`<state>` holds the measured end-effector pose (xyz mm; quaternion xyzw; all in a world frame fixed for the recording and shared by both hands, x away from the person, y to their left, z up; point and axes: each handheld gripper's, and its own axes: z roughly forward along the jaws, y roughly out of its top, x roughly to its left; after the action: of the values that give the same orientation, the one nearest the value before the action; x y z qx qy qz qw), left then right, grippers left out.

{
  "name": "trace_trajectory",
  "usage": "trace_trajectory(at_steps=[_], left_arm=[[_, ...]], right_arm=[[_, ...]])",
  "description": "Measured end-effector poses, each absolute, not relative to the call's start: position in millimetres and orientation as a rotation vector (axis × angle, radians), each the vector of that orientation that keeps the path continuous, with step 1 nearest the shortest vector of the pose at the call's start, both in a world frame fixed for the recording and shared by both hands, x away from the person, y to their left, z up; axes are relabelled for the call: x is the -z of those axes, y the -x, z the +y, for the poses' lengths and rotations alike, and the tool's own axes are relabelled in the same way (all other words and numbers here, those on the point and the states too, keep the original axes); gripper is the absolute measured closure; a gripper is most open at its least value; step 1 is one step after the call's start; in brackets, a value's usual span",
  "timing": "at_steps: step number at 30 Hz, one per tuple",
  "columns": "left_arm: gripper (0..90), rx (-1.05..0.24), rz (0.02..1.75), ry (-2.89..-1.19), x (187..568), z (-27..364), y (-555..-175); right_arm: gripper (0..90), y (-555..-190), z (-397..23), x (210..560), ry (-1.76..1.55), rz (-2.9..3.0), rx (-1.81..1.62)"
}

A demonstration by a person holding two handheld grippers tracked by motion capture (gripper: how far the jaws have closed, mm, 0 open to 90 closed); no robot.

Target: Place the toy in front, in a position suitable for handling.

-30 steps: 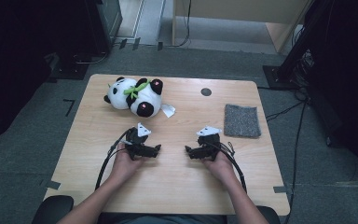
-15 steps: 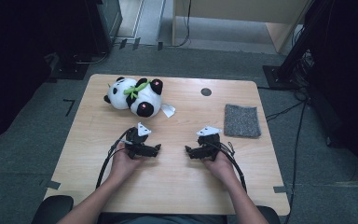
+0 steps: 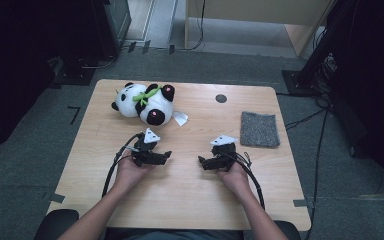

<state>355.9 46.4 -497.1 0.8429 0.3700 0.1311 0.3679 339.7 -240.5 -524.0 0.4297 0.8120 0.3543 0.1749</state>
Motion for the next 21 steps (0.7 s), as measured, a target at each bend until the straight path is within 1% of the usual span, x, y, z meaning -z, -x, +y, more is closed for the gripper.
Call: trace_trajectory(at_steps=[4, 11, 12, 13, 15, 17, 21], left_arm=[[23.8, -0.288, 0.94, -2.158, 490, 49, -359], [24.2, -0.292, 0.918, -2.157, 479, 55, -361], [25.0, -0.285, 0.913, -2.154, 477, 57, -362], [28.3, -0.28, 0.91, -2.155, 476, 59, -362], [31.1, -0.262, 0.907, -2.151, 475, 61, -364], [31.1, -0.238, 0.916, -2.152, 473, 63, -367], [32.4, -0.238, 0.904, -2.173, 468, 66, -369]], right_arm=[[5.1, -340, -240, 524, -1.22, 2.3, -1.004], [5.1, -339, -241, 524, -1.221, 2.302, -1.001], [5.1, -339, -241, 524, -1.222, 2.302, -1.001], [5.1, -339, -241, 524, -1.222, 2.302, -1.001], [5.1, -339, -241, 524, -1.223, 2.301, -1.002], [5.1, -339, -241, 524, -1.225, 2.301, -0.999], [5.5, -338, -242, 524, -1.218, 2.297, -1.003]])
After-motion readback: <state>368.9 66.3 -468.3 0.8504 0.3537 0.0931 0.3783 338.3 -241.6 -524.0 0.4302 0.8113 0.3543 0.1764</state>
